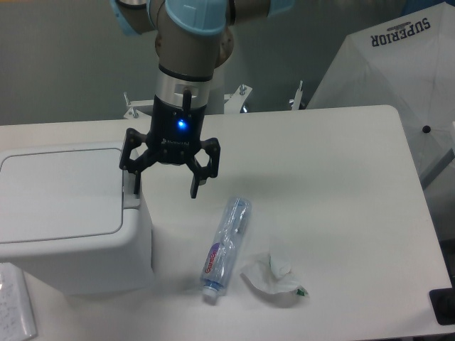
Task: Open the trash can
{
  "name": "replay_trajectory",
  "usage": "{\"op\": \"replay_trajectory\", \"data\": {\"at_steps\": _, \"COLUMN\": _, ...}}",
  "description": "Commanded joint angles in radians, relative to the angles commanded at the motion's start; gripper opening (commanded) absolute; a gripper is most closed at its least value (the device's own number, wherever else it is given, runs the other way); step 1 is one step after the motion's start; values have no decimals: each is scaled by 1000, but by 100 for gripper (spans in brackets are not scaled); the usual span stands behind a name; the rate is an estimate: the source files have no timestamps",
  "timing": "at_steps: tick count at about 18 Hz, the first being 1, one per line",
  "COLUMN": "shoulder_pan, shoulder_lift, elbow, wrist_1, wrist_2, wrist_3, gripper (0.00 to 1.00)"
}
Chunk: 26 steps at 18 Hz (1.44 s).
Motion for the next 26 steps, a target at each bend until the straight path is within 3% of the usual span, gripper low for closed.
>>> {"op": "replay_trajectory", "data": {"at_steps": 10, "shoulder_pan": 2, "shoulder_lift": 0, "elbow": 14, "wrist_1": 0, "wrist_2": 0, "wrist_3": -2, "gripper": 100}}
{"op": "replay_trajectory", "data": {"at_steps": 14, "shoulder_pan": 9, "shoulder_lift": 0, "elbow": 101, "wrist_1": -2, "wrist_2": 2, "wrist_3": 9, "gripper": 100}}
{"op": "replay_trajectory", "data": {"at_steps": 17, "shoulder_pan": 83, "shoulder_lift": -2, "elbow": 147, "wrist_1": 6, "wrist_2": 5, "wrist_3": 34, "gripper": 100}}
{"op": "replay_trajectory", "data": {"at_steps": 19, "shoulder_pan": 97, "shoulder_lift": -21, "elbow": 161, "wrist_1": 3, "wrist_2": 98, "wrist_3": 99, "gripper": 100}}
{"op": "replay_trajectory", "data": {"at_steps": 22, "shoulder_pan": 101, "shoulder_lift": -28, "elbow": 152, "wrist_1": -14, "wrist_2": 299, "wrist_3": 304, "gripper": 100}}
{"op": "replay_trajectory", "data": {"at_steps": 26, "shoulder_pan": 138, "shoulder_lift": -29, "elbow": 118, "wrist_1": -17, "wrist_2": 344, "wrist_3": 425, "gripper": 100}}
